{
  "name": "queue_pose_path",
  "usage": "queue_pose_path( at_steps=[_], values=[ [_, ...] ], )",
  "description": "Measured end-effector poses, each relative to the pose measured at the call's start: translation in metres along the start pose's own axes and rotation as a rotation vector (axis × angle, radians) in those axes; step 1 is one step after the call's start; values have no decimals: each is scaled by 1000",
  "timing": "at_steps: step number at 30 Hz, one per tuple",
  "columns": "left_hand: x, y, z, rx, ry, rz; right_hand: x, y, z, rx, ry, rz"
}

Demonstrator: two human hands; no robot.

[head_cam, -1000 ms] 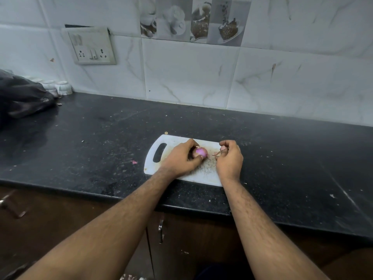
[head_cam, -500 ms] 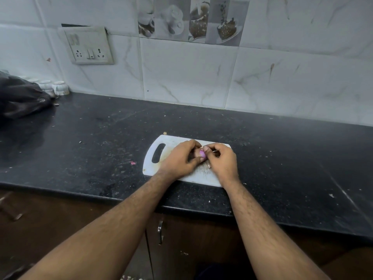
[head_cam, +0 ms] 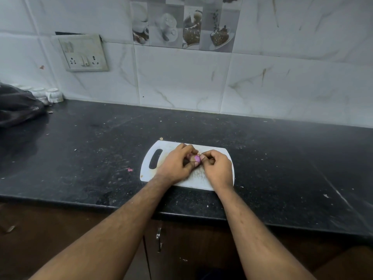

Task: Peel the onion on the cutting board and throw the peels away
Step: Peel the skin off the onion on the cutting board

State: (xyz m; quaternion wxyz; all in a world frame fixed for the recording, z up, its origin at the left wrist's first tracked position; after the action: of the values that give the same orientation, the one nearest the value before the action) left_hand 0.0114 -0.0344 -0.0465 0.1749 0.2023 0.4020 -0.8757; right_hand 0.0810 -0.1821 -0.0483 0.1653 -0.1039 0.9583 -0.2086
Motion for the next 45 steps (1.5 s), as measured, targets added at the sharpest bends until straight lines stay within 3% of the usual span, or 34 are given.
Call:
queue_pose_path(
  at_steps=[2, 6, 11, 25, 38, 45],
  values=[
    [1, -1, 0, 7, 8, 15, 6, 1, -2, 9, -96, 13],
    [0, -1, 2, 35, 26, -9, 0, -7, 3, -184, 26, -69],
    [1, -3, 2, 29, 4, -10, 5, -10, -2, -246, 72, -86],
    [1, -3, 3, 4, 53, -31, 2, -7, -5, -24, 61, 10],
    [12, 2, 14, 29, -138, -108, 5, -11, -4, -112, 17, -95],
    [15, 2, 15, 83, -84, -81, 11, -13, -7, -175, -23, -115]
  ],
)
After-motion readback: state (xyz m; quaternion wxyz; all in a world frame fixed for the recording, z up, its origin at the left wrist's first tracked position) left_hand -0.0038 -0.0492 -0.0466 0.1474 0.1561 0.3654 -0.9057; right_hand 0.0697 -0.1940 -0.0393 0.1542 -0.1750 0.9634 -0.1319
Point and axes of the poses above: each hand's wrist, its own x-axis away from the middle knuckle, its own y-axis out of the palm, z = x × y, the point moved 2 cm from there along -x, towards the middle knuckle, and after that the axes turned 3 degrees about y, right-handed, at the moved point
